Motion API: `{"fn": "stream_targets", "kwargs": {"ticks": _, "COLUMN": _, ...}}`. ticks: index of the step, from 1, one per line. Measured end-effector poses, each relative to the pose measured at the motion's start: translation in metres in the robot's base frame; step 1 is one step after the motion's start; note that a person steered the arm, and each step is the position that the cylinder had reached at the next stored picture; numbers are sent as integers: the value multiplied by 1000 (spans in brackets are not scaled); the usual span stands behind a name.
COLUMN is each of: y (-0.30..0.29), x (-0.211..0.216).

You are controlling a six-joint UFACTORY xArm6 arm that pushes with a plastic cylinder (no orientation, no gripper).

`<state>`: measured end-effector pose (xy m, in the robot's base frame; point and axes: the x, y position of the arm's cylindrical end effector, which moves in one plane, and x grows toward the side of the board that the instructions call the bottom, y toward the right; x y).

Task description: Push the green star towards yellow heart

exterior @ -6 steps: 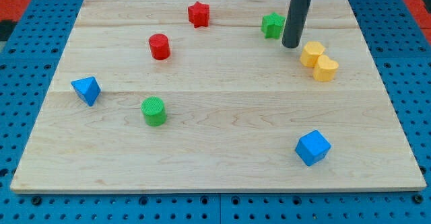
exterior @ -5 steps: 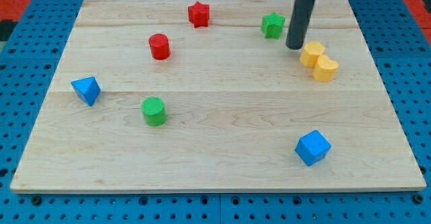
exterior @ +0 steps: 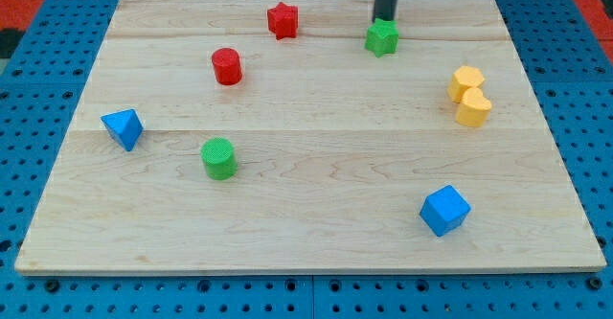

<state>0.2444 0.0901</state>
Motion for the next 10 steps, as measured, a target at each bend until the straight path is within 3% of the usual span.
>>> {"fn": "stream_targets", "kwargs": {"ticks": 4, "y": -1, "x": 108}}
{"fn": "stream_targets", "kwargs": {"ticks": 7, "y": 31, "x": 68}}
{"fn": "stream_targets", "kwargs": {"ticks": 10, "y": 48, "x": 133}}
